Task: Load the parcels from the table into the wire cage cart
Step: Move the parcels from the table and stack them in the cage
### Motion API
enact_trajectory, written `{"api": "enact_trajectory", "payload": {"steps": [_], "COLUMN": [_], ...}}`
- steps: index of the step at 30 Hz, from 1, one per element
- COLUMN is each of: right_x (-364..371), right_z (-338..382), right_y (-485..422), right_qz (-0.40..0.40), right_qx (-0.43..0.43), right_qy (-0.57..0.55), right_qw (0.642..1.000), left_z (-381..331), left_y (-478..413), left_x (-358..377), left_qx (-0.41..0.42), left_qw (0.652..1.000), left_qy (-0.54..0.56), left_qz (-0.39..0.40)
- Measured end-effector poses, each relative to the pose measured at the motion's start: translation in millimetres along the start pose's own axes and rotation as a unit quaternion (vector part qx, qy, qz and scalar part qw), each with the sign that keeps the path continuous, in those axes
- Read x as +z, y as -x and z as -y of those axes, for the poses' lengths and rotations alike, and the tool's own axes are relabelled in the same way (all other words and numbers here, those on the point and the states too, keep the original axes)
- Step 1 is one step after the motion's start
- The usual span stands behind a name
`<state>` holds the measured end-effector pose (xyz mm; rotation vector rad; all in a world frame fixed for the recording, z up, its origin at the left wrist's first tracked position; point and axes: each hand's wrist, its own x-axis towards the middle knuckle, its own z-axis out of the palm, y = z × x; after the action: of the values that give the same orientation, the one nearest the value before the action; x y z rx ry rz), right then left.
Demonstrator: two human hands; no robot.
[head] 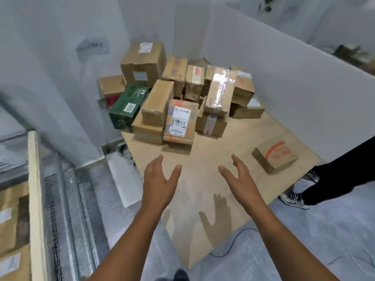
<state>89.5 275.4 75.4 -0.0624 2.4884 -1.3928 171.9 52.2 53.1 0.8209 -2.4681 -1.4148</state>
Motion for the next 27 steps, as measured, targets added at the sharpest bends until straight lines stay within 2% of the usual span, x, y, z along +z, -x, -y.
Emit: {"api": "enact_trajectory", "payload": {"steps": [9,15,19,23,27], "right_x": [43,82,105,123,119], "right_z": [7,18,25,28,24], "right_y": [-106,-196,-244,-268,-262], "right_qz": [0.042,0.041,0.043,0.083,0.082], "right_qx": [0.049,0.088,0.099,0.110,0.106], "right_qy": [-0.051,-0.071,-0.099,-0.140,-0.178], "right_qw": [0.997,0.993,0.989,0.981,0.975], "left_z": [0,13,24,27,24], "left_y": [-102,-183,-216,-228,-233], "left_x": [24,58,81,93,100], "left_qx": [-0.062,-0.044,-0.026,-0.045,-0.063], "left_qw": [0.998,0.999,0.998,0.998,0.996], "left_qy": [0.004,0.004,-0.048,-0.048,-0.060], "left_qz": [0.013,0.018,0.016,-0.022,-0.015]}}
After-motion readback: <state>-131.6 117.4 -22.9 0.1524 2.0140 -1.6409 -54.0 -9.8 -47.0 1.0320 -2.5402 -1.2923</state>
